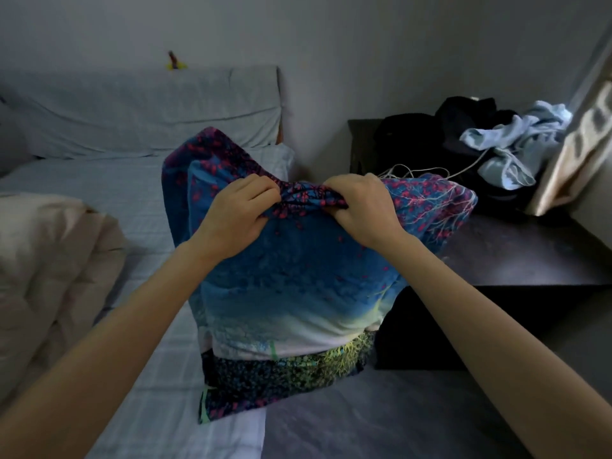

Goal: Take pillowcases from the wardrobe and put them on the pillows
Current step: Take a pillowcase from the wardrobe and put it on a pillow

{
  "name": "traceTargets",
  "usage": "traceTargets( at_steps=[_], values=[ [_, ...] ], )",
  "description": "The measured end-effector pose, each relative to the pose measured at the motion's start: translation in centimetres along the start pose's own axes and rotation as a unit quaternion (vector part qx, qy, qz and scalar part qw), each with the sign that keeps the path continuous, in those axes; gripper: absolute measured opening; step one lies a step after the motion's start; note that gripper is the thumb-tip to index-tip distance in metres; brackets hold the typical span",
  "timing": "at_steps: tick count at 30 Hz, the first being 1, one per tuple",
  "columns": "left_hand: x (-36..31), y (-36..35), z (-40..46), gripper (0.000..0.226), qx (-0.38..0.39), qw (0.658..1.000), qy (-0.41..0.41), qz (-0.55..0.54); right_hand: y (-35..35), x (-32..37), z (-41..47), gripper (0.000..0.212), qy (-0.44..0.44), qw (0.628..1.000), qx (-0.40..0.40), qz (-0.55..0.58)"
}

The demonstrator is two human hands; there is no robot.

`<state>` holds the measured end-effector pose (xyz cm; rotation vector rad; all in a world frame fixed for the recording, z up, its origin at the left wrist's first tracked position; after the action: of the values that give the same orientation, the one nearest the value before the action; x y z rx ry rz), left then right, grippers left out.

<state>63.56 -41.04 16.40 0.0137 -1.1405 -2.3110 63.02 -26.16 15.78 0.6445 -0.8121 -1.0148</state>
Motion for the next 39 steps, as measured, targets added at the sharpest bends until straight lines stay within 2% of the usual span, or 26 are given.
traceTargets(
  at_steps=[7,12,19,28,33,39],
  values=[
    [11.6,-4.1,1.6,0.027,-0.012,0.999,0.025,0.046,-6.5,-1.7,12.1,0.013,0.037,0.998,-0.004,0.057],
    [19.8,-7.8,3.6,0.027,0.010,0.996,0.054,0.073,-11.7,-3.5,20.8,0.012,0.060,0.994,0.008,0.091],
    [31.3,-13.6,6.0,0.027,0.030,0.991,0.094,0.087,-18.7,-6.5,32.5,0.014,0.079,0.990,0.033,0.114],
    [45.6,-21.3,6.8,0.026,0.040,0.989,0.099,0.101,-29.4,-9.1,46.0,0.014,0.116,0.985,0.064,0.109],
    [54.3,-23.5,8.7,0.027,0.035,0.987,0.111,0.109,-32.8,-9.8,54.5,0.007,0.138,0.984,0.039,0.101],
    [63.0,-26.0,11.9,0.027,0.031,0.984,0.120,0.129,-35.6,-11.2,63.7,0.014,0.165,0.979,0.022,0.119]
  ],
)
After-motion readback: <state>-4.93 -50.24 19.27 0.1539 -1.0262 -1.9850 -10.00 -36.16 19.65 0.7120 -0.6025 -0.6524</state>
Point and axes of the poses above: each hand's wrist, its own z-axis towards the middle knuckle, its own y-axis out of the back of the hand, x = y × z, the point moved 8 cm from there along z, towards the middle knuckle, and after that the axes turned 9 degrees about -y, right-handed, at the moved point
